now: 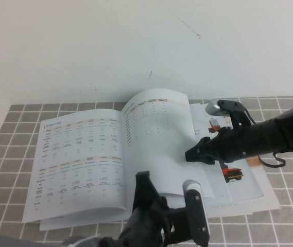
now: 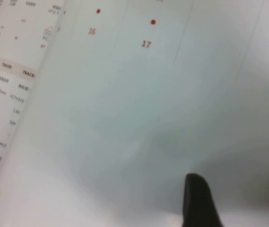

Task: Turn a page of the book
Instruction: Open the closed book

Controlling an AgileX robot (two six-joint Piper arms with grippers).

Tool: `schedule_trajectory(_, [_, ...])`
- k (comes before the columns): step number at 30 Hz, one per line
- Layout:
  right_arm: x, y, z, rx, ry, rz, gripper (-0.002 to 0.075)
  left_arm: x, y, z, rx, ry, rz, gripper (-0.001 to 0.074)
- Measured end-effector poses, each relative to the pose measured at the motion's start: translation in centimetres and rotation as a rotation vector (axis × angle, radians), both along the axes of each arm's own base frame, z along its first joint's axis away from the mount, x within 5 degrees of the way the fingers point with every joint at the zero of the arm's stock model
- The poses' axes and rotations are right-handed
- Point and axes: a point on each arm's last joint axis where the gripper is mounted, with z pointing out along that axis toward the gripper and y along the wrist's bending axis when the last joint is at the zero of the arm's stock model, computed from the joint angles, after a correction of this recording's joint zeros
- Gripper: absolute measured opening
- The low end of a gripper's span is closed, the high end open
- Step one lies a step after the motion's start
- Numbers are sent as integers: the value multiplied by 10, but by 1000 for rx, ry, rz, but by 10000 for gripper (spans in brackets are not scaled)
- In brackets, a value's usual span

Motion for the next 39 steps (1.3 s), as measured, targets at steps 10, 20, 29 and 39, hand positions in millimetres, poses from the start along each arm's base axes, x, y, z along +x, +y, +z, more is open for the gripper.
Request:
schedule_trajectory(10, [0, 0, 0, 8, 4, -6, 375, -22, -17, 24, 77, -246, 15, 8])
schedule_trajectory(20, [0, 1, 0, 16, 9, -3, 375, -25, -14, 18, 40, -146, 89, 94])
schedule_trajectory(29, [0, 1, 0, 17, 10, -1, 375, -20, -13, 33, 84, -322, 94, 102])
schedule_trajectory(39, [-1, 1, -1, 15, 5, 7, 375, -24, -16, 24, 26, -202, 92, 24])
